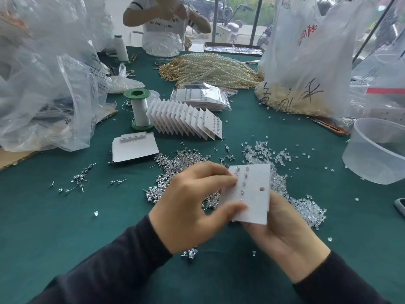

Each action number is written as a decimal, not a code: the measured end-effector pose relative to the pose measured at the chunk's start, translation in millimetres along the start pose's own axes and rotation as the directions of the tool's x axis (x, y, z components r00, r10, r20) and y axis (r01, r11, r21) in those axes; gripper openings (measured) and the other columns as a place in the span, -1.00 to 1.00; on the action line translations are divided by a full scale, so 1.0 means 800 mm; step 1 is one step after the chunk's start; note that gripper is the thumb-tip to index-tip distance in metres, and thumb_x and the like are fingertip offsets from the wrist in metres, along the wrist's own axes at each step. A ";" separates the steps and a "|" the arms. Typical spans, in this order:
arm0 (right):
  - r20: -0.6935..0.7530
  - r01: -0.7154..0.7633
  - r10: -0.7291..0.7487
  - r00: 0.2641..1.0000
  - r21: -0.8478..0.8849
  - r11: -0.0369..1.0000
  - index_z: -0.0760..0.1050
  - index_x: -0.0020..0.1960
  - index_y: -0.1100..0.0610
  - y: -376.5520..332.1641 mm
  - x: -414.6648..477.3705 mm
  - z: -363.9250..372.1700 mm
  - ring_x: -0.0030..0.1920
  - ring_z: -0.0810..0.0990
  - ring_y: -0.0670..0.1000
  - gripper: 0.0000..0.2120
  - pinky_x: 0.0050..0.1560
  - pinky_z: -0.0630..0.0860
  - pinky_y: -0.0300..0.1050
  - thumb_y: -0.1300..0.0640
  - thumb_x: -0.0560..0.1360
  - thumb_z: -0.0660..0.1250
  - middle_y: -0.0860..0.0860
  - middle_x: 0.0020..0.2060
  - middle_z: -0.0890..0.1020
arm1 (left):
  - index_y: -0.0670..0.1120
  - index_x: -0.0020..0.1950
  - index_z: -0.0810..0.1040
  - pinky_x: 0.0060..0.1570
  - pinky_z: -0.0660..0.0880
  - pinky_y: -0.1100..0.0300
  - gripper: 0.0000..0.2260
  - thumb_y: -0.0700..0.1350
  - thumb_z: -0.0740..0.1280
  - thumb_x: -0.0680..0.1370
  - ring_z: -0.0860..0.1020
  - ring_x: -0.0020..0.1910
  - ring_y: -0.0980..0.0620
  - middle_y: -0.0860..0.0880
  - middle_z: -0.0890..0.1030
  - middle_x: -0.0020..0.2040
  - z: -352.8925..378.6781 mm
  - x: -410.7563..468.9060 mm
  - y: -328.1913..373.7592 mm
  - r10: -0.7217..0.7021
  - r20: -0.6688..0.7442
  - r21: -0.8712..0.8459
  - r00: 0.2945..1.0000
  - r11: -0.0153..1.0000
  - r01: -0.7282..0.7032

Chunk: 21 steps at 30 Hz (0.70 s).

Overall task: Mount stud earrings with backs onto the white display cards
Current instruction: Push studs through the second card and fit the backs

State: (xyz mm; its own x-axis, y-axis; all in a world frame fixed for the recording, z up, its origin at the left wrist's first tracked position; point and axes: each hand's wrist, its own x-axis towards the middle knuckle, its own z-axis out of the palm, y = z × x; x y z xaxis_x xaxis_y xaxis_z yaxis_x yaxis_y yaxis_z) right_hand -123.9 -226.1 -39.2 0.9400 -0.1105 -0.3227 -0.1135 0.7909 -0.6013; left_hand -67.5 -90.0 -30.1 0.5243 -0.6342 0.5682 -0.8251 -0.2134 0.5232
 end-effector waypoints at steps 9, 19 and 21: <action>0.031 0.127 -0.127 0.991 -0.004 0.992 0.65 -0.22 0.33 0.006 -0.001 -0.001 -0.19 0.68 0.09 -0.86 -0.19 0.62 -0.14 0.33 0.23 0.38 0.22 -0.23 0.68 | -0.20 -0.18 0.63 -0.23 0.49 0.25 -0.88 -0.25 0.30 0.38 0.54 -0.30 0.10 -0.03 0.61 -0.29 0.002 0.005 -0.009 -0.004 -0.148 0.104 0.989 0.994 0.020; 0.646 0.601 -0.256 0.719 -0.763 -0.237 0.67 -0.13 0.06 0.022 -0.011 -0.010 -0.15 0.50 -0.10 -0.89 -0.10 0.38 -0.36 0.19 0.36 0.42 -0.05 -0.22 0.55 | -0.20 -0.27 0.53 -0.52 0.48 0.31 -0.85 -0.42 0.31 0.41 0.49 -0.56 0.09 0.00 0.56 -0.52 -0.010 0.016 -0.030 -0.797 0.006 -0.796 0.604 0.362 0.485; 0.673 0.599 -0.146 0.725 -0.721 -0.349 0.67 -0.11 0.06 0.029 -0.010 -0.012 -0.15 0.45 -0.03 -0.88 -0.08 0.40 -0.23 0.18 0.37 0.42 -0.02 -0.22 0.53 | -0.18 -0.26 0.54 -0.53 0.48 0.32 -0.85 -0.41 0.33 0.41 0.50 -0.55 0.10 0.01 0.57 -0.50 -0.011 0.016 -0.031 -0.802 0.031 -0.816 0.596 0.324 0.478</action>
State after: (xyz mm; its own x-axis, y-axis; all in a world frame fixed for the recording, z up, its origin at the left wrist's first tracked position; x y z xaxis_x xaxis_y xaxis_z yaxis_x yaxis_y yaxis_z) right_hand -137.4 -212.5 -57.6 0.9149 0.2095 0.3451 0.3703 -0.7761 -0.5105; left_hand -38.7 -86.6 -29.9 0.9679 -0.2304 -0.1008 0.1557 0.2342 0.9596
